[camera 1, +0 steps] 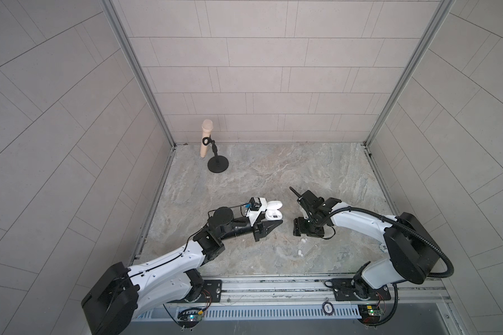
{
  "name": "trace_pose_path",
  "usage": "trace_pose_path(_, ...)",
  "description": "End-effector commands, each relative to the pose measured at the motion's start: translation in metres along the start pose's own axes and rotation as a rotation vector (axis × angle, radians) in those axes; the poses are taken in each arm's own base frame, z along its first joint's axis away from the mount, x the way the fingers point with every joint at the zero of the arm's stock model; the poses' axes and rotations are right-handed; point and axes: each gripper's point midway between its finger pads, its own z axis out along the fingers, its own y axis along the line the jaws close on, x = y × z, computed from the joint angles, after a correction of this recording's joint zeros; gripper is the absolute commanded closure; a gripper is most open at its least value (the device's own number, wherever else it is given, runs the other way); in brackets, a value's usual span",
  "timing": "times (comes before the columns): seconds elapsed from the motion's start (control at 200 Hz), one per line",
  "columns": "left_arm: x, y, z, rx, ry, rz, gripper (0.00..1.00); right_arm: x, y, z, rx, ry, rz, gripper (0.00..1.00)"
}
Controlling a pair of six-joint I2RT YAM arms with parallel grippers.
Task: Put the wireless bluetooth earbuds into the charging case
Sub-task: 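Lower the right gripper onto one white earbud and close on it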
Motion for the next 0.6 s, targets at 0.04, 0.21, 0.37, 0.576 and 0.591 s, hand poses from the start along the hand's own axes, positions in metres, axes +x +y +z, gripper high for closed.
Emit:
trace_pose_path(0.04, -0.007, -0.001, -0.003, -0.001, -0.021, 0.018, 0.94, 0.005, 0.004, 0.005, -0.028, 0.034, -0.019, 0.26)
trace_pose_path(0.21, -0.006, -0.001, -0.004, -0.002, -0.02, 0.018, 0.94, 0.016, 0.003, 0.006, -0.033, 0.059, -0.007, 0.26)
trace_pose_path(0.37, -0.005, 0.0, -0.004, -0.002, -0.02, 0.016, 0.94, 0.023, 0.005, 0.003, -0.044, 0.058, 0.005, 0.26)
trace_pose_path(0.576, -0.005, -0.001, -0.004, 0.001, -0.02, 0.016, 0.94, 0.03, 0.009, 0.004, -0.053, 0.065, 0.016, 0.26)
trace_pose_path(0.591, -0.006, -0.001, -0.004, 0.0, -0.02, 0.016, 0.94, 0.03, 0.009, 0.004, -0.053, 0.066, 0.016, 0.26)
